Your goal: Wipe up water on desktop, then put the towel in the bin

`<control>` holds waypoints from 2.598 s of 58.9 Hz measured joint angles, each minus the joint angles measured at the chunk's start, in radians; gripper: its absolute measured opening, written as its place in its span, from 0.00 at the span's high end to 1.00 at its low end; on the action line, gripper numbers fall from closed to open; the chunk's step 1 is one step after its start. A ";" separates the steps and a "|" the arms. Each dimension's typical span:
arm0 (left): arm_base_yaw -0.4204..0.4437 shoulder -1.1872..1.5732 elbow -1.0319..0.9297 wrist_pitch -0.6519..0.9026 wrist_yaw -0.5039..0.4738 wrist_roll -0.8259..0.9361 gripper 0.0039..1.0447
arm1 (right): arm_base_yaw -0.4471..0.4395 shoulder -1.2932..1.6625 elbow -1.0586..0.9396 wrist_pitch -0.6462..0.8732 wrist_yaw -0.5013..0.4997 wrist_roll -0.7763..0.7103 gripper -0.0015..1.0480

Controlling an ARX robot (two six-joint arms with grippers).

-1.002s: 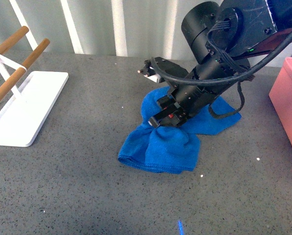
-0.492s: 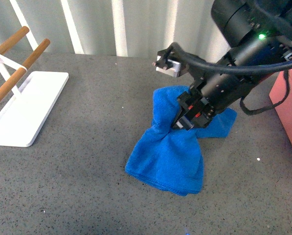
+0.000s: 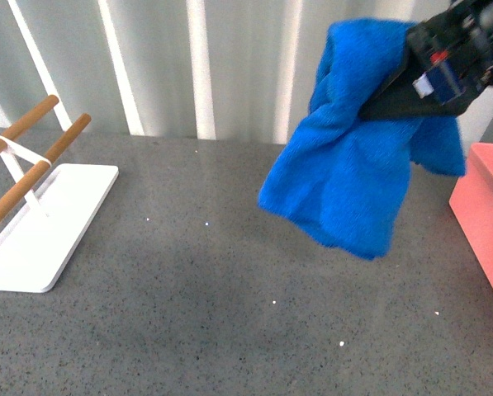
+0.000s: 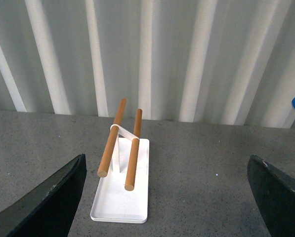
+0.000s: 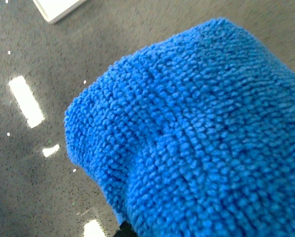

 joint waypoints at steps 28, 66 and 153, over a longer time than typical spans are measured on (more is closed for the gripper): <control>0.000 0.000 0.000 0.000 0.000 0.000 0.06 | -0.273 -0.215 0.010 -0.168 0.530 0.081 0.95; 0.000 0.000 0.000 0.000 0.000 0.000 0.06 | -0.474 -0.112 -0.179 -0.045 0.562 0.186 0.95; 0.000 0.000 0.000 0.000 0.000 0.000 0.06 | -0.365 -0.411 -0.940 1.421 0.264 0.493 0.83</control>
